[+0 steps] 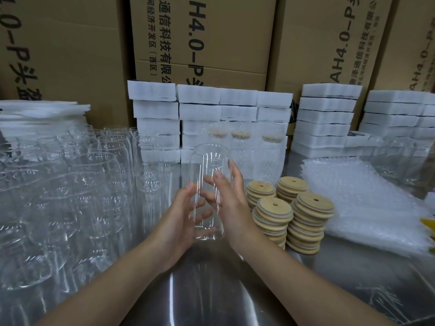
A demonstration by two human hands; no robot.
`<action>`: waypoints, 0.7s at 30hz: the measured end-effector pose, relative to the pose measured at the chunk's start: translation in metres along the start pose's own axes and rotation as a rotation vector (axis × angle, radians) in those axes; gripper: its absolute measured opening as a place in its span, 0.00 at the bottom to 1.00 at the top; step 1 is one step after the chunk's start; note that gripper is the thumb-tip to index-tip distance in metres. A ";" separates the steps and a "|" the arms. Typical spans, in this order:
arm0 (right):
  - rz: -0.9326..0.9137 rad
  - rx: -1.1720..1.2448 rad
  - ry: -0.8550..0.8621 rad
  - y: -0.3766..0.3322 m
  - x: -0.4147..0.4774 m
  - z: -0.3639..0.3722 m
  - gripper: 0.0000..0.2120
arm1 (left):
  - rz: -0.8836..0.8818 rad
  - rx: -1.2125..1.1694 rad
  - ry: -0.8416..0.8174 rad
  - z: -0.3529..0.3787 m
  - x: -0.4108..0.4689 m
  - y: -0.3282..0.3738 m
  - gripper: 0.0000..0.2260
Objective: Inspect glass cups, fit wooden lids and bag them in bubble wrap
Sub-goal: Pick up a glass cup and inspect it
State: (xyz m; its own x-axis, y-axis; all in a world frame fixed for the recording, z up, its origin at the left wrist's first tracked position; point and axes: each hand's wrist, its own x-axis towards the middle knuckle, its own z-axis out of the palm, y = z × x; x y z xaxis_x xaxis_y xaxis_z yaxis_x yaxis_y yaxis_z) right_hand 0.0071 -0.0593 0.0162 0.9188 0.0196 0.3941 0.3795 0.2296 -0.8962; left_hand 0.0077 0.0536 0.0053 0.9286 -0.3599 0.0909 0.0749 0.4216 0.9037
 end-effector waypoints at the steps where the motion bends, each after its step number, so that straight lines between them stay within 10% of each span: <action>1: 0.001 -0.004 0.011 0.001 0.001 0.000 0.40 | 0.011 0.009 0.014 0.000 -0.001 -0.001 0.27; 5: -0.022 -0.062 0.053 0.006 0.001 0.000 0.38 | 0.120 0.259 0.075 -0.008 0.000 -0.004 0.43; 21: -0.036 -0.014 0.053 -0.001 -0.002 -0.004 0.36 | 0.220 0.253 0.017 -0.017 0.003 -0.004 0.33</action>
State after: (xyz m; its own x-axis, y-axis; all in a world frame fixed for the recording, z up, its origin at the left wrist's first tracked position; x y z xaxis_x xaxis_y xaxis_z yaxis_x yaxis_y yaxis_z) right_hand 0.0056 -0.0635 0.0152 0.9090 -0.0405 0.4149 0.4134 0.2158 -0.8846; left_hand 0.0159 0.0648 -0.0049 0.9186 -0.2683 0.2900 -0.2183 0.2671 0.9386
